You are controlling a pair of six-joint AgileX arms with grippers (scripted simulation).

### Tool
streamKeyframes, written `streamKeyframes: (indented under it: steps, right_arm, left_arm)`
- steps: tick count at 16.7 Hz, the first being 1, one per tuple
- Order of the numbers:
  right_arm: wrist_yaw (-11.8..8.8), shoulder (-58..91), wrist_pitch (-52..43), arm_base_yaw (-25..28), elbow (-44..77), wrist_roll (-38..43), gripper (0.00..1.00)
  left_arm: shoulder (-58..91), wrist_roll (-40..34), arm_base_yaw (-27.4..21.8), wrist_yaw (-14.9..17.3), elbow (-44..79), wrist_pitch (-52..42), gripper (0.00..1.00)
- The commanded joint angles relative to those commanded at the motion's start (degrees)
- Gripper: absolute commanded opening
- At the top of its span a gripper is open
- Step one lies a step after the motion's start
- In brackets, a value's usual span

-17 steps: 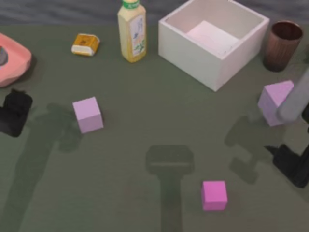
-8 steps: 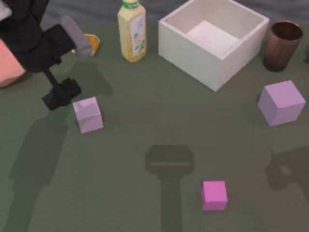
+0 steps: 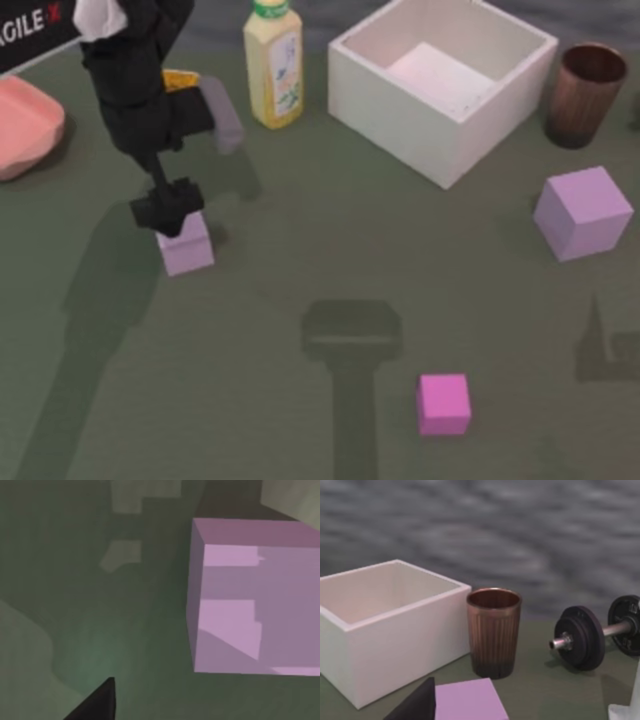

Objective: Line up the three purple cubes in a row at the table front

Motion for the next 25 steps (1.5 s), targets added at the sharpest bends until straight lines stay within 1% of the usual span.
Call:
streamKeyframes:
  steps: [8,15,20,25]
  right_arm:
    - [0.08,-0.34,0.26,-0.14,-0.27,0.26,1.0]
    - [0.08,-0.34,0.26,-0.14,-0.27,0.26,1.0]
    - [0.08,-0.34,0.26,-0.14,-0.27,0.26,1.0]
    - [0.08,-0.34,0.26,-0.14,-0.27,0.26,1.0]
  left_arm:
    - [0.66,0.27,0.11,0.01,-0.5,0.82,1.0]
    - [6.1,0.34,0.01,0.07,-9.28,15.44,1.0]
    - [6.67,0.38,0.0,0.08,-9.95,16.39,1.0]
    - [6.67,0.38,0.0,0.08,-9.95,16.39,0.62]
